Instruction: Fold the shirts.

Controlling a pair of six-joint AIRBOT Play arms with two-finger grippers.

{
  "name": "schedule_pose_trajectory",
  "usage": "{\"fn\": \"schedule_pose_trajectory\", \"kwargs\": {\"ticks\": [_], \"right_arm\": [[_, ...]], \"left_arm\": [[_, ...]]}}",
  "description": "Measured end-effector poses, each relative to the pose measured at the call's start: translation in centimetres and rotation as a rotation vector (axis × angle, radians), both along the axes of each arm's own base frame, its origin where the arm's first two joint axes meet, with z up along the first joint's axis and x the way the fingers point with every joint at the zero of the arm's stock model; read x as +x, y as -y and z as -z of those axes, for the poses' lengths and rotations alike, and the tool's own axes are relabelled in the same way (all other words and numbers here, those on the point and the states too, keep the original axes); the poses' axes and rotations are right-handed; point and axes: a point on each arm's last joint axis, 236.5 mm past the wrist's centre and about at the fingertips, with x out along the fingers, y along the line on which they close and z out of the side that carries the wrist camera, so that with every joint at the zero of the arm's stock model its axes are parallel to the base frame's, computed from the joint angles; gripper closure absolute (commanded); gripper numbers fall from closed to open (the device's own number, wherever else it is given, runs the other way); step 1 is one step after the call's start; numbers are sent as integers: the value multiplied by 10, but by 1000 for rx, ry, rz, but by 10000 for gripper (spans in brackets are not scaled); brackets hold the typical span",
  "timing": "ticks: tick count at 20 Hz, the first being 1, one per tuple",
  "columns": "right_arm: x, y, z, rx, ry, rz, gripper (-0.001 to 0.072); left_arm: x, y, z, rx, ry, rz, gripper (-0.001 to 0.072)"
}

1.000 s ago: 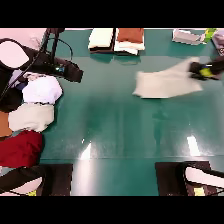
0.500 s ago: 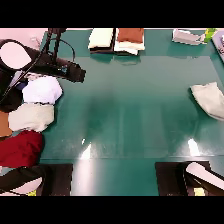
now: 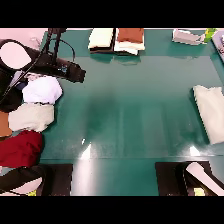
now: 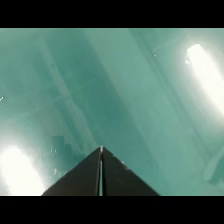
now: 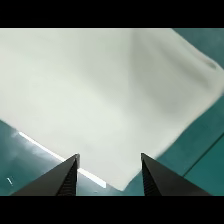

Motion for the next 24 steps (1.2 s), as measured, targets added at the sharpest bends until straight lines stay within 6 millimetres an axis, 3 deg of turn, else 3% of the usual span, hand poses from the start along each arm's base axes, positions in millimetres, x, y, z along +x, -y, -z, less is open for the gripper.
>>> {"fn": "schedule_pose_trajectory", "kwargs": {"ticks": [2,5,8,11,14,15,17,20,24], "right_arm": [[10,3,-18,-29,35,-15,251],[58,-22,-51,-30,165,-123,252],[117,-97,-73,25,278,-354,254],[154,-196,-76,101,308,-639,261],[167,-282,-69,154,308,-879,281],[169,-305,-66,164,306,-940,343],[168,-346,-60,185,303,-1044,666],[163,-380,-50,209,282,-1130,694],[160,-393,-43,220,267,-1165,694]], "left_arm": [[0,0,0,1,-1,1,683],[-1,0,1,3,-2,3,682],[1,0,0,1,6,3,682],[5,1,-4,-6,27,-3,682],[7,1,-6,-10,37,-6,682],[8,1,-6,-11,40,-7,682],[8,1,-7,-13,43,-8,683],[8,1,-7,-14,44,-8,683],[8,2,-7,-15,45,-8,682]]}}
